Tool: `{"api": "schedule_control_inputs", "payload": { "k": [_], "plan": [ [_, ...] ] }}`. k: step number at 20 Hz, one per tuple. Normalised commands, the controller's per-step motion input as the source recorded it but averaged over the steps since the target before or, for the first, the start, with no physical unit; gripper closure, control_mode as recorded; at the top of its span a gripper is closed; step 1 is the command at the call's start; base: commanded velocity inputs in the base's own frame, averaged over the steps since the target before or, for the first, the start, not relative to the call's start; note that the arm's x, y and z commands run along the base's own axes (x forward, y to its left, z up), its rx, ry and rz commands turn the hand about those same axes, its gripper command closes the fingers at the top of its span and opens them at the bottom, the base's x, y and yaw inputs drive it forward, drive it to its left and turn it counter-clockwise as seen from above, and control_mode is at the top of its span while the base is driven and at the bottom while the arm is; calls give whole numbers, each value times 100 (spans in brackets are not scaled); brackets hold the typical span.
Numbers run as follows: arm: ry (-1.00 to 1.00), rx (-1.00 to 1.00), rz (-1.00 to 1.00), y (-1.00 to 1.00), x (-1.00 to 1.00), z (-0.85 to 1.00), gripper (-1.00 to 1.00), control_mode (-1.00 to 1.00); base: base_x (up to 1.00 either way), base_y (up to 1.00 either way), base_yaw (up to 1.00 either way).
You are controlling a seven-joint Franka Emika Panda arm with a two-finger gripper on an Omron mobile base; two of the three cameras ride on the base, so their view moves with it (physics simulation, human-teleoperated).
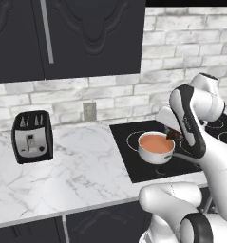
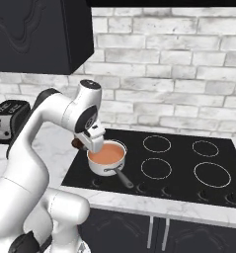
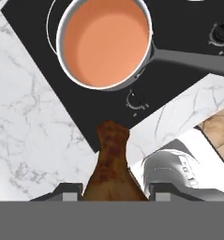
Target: Retrieve the chicken drumstick from the fridge and place it on the saucepan with marinade on the stove.
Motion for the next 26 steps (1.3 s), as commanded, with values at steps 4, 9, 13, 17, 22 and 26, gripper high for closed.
{"api": "schedule_control_inputs", "payload": {
  "k": [4,9,13,17,22,26],
  "plan": [
    [12,0,0,2,41,0,100,-100,0,0,0],
    [12,3,0,0,55,-13,100,-100,0,0,0],
    [7,2,0,-1,44,-27,100,-100,0,0,0],
    [1,2,0,-2,34,-33,100,-100,0,0,0],
    [0,1,0,-9,29,-35,100,-100,0,0,0],
    [0,0,0,-15,21,-34,100,-100,0,0,0]
  ]
}}
